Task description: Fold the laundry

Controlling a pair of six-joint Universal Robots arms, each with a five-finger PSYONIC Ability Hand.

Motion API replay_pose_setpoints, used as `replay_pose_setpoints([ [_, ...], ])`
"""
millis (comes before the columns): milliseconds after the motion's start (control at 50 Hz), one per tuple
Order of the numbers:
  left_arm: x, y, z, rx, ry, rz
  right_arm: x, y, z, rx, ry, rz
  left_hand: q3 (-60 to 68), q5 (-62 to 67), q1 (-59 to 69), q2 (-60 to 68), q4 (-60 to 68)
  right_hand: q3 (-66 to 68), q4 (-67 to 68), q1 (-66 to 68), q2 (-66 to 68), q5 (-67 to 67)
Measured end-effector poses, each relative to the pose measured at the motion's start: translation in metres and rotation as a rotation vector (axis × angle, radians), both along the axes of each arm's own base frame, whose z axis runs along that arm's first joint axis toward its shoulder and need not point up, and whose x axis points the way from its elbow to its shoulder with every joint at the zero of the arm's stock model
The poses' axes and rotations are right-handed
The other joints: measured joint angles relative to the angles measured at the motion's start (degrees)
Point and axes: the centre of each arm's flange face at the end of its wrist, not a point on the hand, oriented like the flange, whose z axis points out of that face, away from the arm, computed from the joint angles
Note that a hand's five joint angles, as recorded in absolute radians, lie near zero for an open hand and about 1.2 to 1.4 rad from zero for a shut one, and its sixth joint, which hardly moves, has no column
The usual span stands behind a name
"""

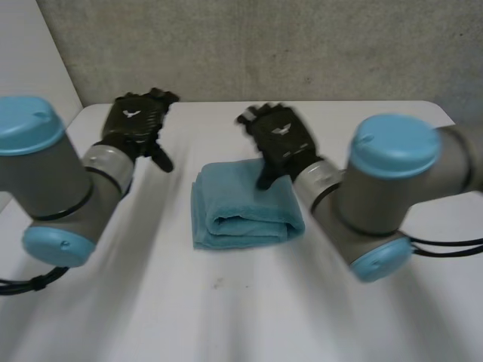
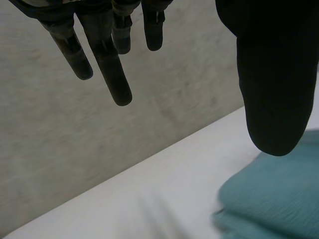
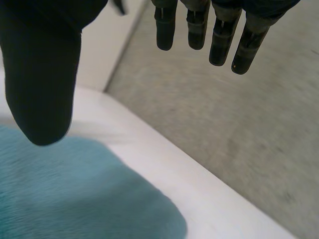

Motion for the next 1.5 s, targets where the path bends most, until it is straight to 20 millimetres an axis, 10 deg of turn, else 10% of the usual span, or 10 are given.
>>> replay_pose_setpoints([
  [220, -0.047, 0.015, -0.041, 0.174, 0.102, -0.149, -0.016, -0.017, -0.028, 0.295, -0.082, 0.015, 0.00, 0.00, 0.00, 0.00, 0.00, 0.00, 0.00, 0.00, 0.00, 0.00],
  [420, -0.038, 0.022, -0.102, 0.398, 0.008, -0.116, -0.013, -0.022, -0.076, 0.447, 0.002, 0.024, 0.00, 0.00, 0.00, 0.00, 0.00, 0.00, 0.00, 0.00, 0.00, 0.00],
  [540, -0.029, 0.020, -0.103, 0.405, -0.030, -0.101, -0.016, -0.025, -0.075, 0.471, 0.032, 0.012, 0.00, 0.00, 0.00, 0.00, 0.00, 0.00, 0.00, 0.00, 0.00, -0.32],
  [760, -0.024, 0.024, -0.012, 0.185, -0.012, -0.118, -0.028, -0.028, 0.007, 0.328, -0.025, -0.021, 0.00, -0.02, 0.00, -0.05, -0.17, 0.00, 0.00, 0.00, 0.00, -0.33],
  [880, 0.004, 0.035, 0.085, 0.015, 0.067, -0.070, -0.073, -0.023, 0.104, 0.102, -0.136, -0.196, 0.00, -0.03, 0.00, -0.06, -0.29, 0.00, 0.00, 0.00, 0.00, -0.33],
  [1000, 0.043, 0.042, 0.133, -0.035, 0.088, 0.020, -0.108, -0.015, 0.139, -0.027, -0.126, -0.327, 0.00, -0.03, 0.00, -0.06, -0.29, 0.00, 0.00, 0.00, 0.00, -0.32],
  [1500, 0.054, 0.049, 0.124, 0.019, 0.065, 0.037, -0.113, -0.007, 0.128, -0.102, 0.063, -0.344, 0.00, -0.03, 0.00, -0.06, -0.28, 0.00, 0.00, 0.00, 0.00, -0.33],
])
